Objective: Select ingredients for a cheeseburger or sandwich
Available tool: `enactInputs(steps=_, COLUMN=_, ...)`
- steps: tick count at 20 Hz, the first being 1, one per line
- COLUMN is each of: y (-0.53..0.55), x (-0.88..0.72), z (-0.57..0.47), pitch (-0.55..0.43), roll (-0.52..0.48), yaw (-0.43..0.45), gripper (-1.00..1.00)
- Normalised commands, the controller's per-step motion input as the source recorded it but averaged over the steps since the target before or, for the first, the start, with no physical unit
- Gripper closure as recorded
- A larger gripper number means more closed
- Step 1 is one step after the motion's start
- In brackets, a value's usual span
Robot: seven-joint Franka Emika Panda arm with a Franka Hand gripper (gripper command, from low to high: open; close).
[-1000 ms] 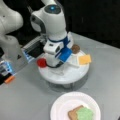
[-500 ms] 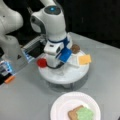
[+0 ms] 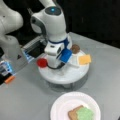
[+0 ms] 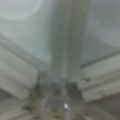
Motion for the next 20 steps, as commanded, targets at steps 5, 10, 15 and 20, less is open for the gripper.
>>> enactInputs(steps=5, y=-0.07, x=-0.11, z=-0.12, pitch=-0.126, roll=0.096, yaw=0.490, gripper=-1.00)
enactInputs(steps=10, y=-0.18, x=-0.11, z=-0.08, pitch=-0.032, roll=0.228, yaw=0.530, gripper=-1.00)
enactInputs(steps=15, y=-0.23, x=-0.08, z=-0.01, pitch=0.009, roll=0.194, yaw=0.364, gripper=-1.00)
enactInputs(steps=20, y=-0.17, x=-0.06, z=0.02, pitch=-0.007, roll=0.128, yaw=0.201, gripper=-1.00)
